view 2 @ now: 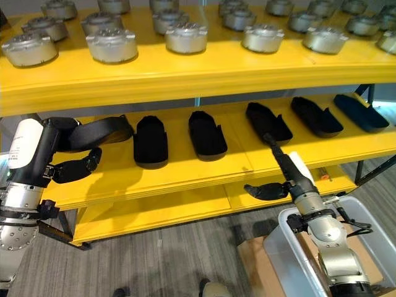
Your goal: Move parts from the plastic box to the shelf.
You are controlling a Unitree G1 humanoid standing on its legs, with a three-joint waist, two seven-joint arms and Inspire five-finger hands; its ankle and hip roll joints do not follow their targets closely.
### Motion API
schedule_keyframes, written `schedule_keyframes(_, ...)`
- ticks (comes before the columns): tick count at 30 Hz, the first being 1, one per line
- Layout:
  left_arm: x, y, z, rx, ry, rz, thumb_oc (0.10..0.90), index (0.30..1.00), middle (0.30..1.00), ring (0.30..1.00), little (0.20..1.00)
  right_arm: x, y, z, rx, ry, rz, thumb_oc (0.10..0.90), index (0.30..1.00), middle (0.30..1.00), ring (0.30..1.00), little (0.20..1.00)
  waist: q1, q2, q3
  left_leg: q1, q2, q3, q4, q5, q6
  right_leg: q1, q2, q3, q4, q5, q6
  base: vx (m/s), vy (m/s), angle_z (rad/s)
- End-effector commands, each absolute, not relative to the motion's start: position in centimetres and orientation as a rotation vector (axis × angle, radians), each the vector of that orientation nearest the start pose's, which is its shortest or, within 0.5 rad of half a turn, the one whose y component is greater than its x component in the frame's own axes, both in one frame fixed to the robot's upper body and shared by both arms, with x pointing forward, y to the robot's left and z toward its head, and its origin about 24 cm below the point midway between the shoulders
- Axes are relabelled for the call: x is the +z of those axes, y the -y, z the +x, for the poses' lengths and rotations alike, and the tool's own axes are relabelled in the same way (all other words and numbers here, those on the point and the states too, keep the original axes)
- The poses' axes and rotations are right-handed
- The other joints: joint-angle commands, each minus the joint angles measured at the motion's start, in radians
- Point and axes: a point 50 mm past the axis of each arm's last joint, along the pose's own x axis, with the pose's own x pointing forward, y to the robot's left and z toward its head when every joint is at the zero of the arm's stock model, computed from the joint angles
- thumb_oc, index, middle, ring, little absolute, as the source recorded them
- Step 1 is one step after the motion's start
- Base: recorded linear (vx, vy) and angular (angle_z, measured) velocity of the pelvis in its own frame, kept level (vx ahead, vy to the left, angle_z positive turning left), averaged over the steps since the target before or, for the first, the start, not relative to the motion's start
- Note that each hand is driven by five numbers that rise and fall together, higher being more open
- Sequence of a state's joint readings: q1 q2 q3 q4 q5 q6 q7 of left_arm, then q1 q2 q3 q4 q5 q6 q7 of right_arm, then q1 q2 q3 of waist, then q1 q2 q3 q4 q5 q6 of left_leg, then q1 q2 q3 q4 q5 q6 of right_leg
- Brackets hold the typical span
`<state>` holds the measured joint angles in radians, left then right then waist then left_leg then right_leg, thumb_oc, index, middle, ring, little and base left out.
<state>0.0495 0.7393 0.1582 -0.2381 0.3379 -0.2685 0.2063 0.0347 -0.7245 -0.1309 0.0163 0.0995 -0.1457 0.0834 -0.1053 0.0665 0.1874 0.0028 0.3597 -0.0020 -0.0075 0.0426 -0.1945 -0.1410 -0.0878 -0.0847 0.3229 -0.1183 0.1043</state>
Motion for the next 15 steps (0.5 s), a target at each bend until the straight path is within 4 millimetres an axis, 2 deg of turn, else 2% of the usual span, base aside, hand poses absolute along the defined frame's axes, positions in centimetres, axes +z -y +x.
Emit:
schedule_keyframes(1, 23.4, -24.2, 22.7, 0.223, 0.917, 1.012, 0.4, 0.3, 0.3, 0.3, 0.3, 15.7, 28.3, 24.7, -0.007, 0.361, -0.657, 0.9, 1.0, 1.0, 1.0, 1.0, 0.006, -0.056, -0.111, -0.033, 0.01, 0.01, -0.014, 0.092, 0.0, 0.091, -0.051, -0.029, -0.066, -0.03, 0.012, 0.11, 0.198, -0.06)
schedule_keyframes(2, 23.4, -24.2, 22.7, 0.222, 0.917, 1.012, 0.4, 0.3, 0.3, 0.3, 0.3, 15.7, 28.3, 24.7, -0.008, 0.361, -0.656, 0.9, 1.0, 1.0, 1.0, 1.0, 0.006, -0.057, -0.111, -0.033, 0.009, 0.009, -0.012, 0.091, 0.001, 0.092, -0.053, -0.029, -0.066, -0.03, 0.012, 0.11, 0.169, 0.04)
schedule_keyframes(4, 23.1, -23.8, 23.3, 0.197, 0.907, 1.003, 0.4, 0.3, 0.3, 0.3, 0.3, 15.1, 28.4, 24.4, -0.035, 0.344, -0.65, 0.9, 1.0, 1.0, 1.0, 1.0, 0.001, -0.08, -0.113, -0.038, -0.032, 0.036, 0.065, 0.021, 0.01, 0.148, -0.109, -0.032, -0.105, -0.007, 0.041, 0.15, 0.237, 0.17)
schedule_keyframes(5, 23.1, -23.7, 23.4, 0.195, 0.908, 1.003, 0.4, 0.3, 0.3, 0.3, 0.3, 15.1, 28.4, 24.4, -0.037, 0.343, -0.65, 0.9, 1.0, 1.0, 1.0, 1.0, 0.002, -0.083, -0.111, -0.038, -0.036, 0.036, 0.072, 0.016, 0.012, 0.153, -0.112, -0.032, -0.109, -0.006, 0.043, 0.1, 0.195, 0.18)
schedule_keyframes(8, 22.9, -23.8, 23.9, 0.187, 0.886, 1.027, 0.4, 0.3, 0.3, 0.3, 0.3, 14.7, 28.1, 24.5, -0.035, 0.335, -0.636, 0.9, 1.0, 1.0, 1.0, 1.0, 0.002, -0.103, -0.109, -0.038, -0.068, 0.057, 0.146, -0.049, 0.022, 0.193, -0.156, -0.019, -0.15, 0.014, 0.067, 0.1, 0.182, 0.11)
schedule_keyframes(12, 22.8, -24.0, 24.1, 0.187, 0.873, 1.044, 0.4, 0.3, 0.3, 0.3, 0.3, 14.5, 28.0, 24.5, -0.035, 0.333, -0.628, 0.9, 1.0, 1.0, 1.0, 1.0, 0.005, -0.117, -0.11, -0.04, -0.077, 0.066, 0.177, -0.072, 0.023, 0.205, -0.166, -0.01, -0.165, 0.021, 0.073, 0.06, 0.09, -0.02)
schedule_keyframes(15, 22.7, -24.5, 24.3, 0.206, 0.85, 1.098, 0.4, 0.3, 0.3, 0.3, 0.3, 14.1, 28.0, 24.5, -0.036, 0.318, -0.623, 0.9, 1.0, 1.0, 1.0, 1.0, 0.008, -0.137, -0.122, -0.038, -0.082, 0.082, 0.216, -0.108, 0.029, 0.223, -0.179, -0.001, -0.183, 0.027, 0.084, 0.09, 0.093, -0.12)
